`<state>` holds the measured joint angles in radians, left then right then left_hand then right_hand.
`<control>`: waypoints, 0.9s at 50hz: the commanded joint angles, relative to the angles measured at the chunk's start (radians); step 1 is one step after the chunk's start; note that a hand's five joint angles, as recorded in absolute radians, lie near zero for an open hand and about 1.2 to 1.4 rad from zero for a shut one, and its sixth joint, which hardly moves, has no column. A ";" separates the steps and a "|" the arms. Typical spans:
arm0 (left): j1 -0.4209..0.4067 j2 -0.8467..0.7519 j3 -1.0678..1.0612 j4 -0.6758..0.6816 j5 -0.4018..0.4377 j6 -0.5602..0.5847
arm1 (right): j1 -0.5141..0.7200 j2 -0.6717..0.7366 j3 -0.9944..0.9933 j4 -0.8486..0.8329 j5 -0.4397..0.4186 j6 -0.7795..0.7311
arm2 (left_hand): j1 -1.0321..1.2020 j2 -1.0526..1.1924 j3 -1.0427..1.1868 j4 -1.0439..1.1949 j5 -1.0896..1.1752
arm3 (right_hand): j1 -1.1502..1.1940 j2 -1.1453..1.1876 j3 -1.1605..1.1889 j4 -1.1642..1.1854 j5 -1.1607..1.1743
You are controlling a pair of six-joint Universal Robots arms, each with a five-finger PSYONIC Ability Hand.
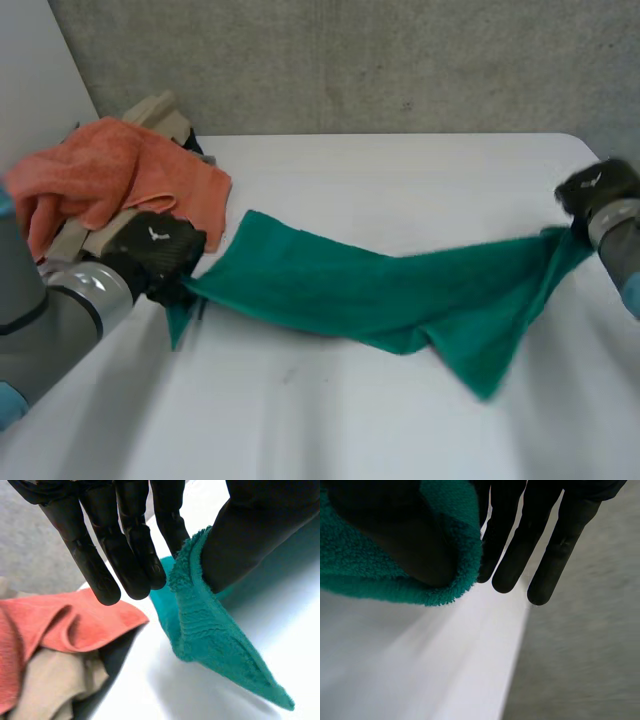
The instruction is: Fold the laundry.
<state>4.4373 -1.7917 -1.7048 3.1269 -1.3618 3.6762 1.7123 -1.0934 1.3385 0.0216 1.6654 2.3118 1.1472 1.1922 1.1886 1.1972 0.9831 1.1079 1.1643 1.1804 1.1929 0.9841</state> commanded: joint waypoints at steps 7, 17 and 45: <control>-0.073 -0.057 0.051 0.032 -0.046 -0.015 | 0.026 0.091 -0.081 -0.151 -0.096 0.116 | 0.249 0.204 0.208 0.199 0.239 | -0.933 -0.990 -1.006 -1.018 -0.984; -0.065 -0.080 0.123 0.030 -0.086 -0.024 | 0.029 -0.158 0.139 0.190 -0.157 0.230 | 0.249 0.204 0.208 0.199 0.239 | -0.925 -0.981 -0.997 -1.010 -0.975; -0.119 -0.235 0.453 -0.114 -0.137 -0.091 | 0.128 -0.180 0.651 -0.288 -0.314 0.350 | 0.249 0.204 0.208 0.199 0.239 | -0.455 -0.512 -0.528 -0.540 -0.506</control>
<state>4.3214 -2.0146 -1.2618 3.0211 -1.4983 3.5861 1.8402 -1.3140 1.9925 -0.1783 1.3393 2.6928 1.1472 1.1922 1.1886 1.1973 0.9831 0.5050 0.5018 0.5026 0.5028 0.3305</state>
